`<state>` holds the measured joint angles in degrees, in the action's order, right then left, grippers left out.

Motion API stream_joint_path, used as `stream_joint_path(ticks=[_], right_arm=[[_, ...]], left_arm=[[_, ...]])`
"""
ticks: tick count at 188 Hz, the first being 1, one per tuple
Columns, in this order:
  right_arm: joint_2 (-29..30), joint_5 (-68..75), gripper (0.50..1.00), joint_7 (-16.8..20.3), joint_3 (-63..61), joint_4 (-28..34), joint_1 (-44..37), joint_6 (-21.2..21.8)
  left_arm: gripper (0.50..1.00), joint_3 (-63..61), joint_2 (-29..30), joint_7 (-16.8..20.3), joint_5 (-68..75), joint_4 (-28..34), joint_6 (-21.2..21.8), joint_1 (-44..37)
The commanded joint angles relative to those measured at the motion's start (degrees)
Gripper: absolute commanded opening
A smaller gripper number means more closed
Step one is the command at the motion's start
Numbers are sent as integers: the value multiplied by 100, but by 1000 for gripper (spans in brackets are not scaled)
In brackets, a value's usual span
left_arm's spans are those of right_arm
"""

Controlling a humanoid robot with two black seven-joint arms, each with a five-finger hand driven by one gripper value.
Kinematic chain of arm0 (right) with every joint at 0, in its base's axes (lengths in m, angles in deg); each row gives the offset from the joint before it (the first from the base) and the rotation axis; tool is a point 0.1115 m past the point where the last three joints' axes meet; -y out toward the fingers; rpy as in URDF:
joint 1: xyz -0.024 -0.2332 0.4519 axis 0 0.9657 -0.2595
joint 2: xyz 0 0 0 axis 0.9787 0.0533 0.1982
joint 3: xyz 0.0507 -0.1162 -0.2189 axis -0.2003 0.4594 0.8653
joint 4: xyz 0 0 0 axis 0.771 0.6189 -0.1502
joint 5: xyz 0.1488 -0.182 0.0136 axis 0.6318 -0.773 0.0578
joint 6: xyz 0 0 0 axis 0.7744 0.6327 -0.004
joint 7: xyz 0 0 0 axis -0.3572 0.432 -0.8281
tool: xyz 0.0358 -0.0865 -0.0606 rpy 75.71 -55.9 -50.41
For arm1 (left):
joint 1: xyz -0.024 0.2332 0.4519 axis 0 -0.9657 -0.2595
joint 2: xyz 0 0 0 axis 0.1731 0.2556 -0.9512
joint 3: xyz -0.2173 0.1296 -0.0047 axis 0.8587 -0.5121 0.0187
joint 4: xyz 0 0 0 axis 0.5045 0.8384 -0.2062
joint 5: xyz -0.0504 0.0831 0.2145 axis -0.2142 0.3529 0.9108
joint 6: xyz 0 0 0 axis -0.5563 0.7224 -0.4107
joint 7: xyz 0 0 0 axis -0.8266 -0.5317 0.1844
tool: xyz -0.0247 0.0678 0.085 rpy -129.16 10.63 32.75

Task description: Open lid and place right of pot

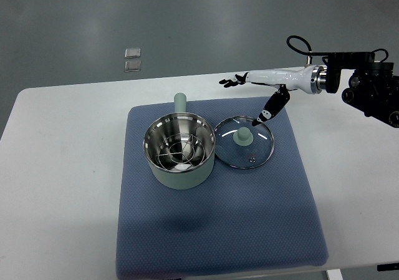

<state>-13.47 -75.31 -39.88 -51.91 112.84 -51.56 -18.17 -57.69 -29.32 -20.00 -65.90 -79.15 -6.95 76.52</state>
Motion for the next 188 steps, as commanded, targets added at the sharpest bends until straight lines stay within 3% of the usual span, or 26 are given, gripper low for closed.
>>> stream_joint_path(ticks=[1, 5, 6, 40, 59, 103, 188], right_arm=[[81, 879, 928, 306, -86, -113, 13, 203], [81, 879, 928, 306, -86, -113, 13, 203], [238, 1628, 928, 619, -139, -191, 56, 273], [477, 4630, 930, 2090, -710, -631, 390, 256], [486, 5967, 930, 2494, -965, -833, 540, 239], [670, 7858, 930, 2670, -1009, -939, 777, 203], [820, 8016, 932, 2609, -1018, -1053, 927, 239]], left_arm=[[1000, 0, 0, 0, 0, 0, 0, 0], [1000, 0, 0, 0, 0, 0, 0, 0], [1000, 0, 0, 0, 0, 0, 0, 0], [1000, 0, 0, 0, 0, 0, 0, 0], [1000, 0, 0, 0, 0, 0, 0, 0], [1000, 0, 0, 0, 0, 0, 0, 0], [1000, 0, 0, 0, 0, 0, 0, 0]])
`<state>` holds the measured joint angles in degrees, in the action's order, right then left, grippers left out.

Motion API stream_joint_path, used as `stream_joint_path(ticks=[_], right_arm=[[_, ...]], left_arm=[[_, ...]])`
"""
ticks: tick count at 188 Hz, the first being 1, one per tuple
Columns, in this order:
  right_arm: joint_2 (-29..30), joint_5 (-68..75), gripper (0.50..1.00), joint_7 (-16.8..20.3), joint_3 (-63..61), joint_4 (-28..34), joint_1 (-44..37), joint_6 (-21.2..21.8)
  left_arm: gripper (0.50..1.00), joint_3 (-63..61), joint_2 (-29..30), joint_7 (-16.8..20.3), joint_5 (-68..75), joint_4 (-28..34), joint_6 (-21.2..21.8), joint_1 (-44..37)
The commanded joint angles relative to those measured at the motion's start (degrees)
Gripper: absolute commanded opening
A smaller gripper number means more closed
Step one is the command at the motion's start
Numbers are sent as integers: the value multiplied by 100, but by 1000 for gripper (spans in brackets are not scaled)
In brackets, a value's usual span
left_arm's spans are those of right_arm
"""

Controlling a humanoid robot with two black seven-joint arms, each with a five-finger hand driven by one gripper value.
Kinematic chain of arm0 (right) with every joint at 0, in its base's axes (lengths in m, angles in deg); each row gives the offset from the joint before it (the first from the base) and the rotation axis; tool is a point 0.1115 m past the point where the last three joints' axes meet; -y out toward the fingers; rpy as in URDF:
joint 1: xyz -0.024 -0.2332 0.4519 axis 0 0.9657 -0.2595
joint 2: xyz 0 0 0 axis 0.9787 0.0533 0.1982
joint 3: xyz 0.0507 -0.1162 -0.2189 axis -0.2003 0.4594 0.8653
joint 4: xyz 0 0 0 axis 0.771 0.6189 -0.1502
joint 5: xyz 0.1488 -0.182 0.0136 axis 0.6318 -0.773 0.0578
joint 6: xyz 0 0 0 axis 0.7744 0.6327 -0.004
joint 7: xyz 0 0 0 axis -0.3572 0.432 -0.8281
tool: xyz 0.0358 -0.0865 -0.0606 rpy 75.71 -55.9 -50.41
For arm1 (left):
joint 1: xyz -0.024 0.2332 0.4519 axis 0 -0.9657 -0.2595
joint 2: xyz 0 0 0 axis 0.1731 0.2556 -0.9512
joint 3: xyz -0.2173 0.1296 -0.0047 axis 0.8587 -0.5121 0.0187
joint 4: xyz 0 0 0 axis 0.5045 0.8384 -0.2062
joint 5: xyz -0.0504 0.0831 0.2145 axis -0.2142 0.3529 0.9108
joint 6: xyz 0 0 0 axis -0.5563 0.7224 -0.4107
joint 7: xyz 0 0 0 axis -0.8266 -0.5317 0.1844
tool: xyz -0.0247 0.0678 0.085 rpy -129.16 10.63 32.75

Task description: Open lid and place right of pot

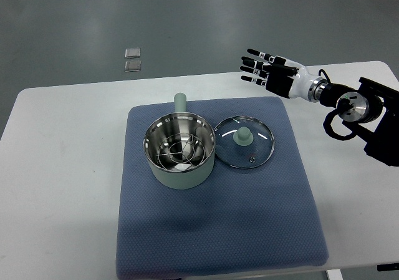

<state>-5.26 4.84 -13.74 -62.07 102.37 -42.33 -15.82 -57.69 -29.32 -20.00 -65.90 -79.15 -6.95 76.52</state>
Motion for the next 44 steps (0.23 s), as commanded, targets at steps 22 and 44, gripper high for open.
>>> stream_joint_path(ticks=[22, 44], right_arm=[[-19, 1, 932, -6, -11, -6, 3, 21], [-36, 1, 932, -6, -19, -6, 21, 21]], left_arm=[[1000, 0, 0, 0, 0, 0, 0, 0], [1000, 0, 0, 0, 0, 0, 0, 0]])
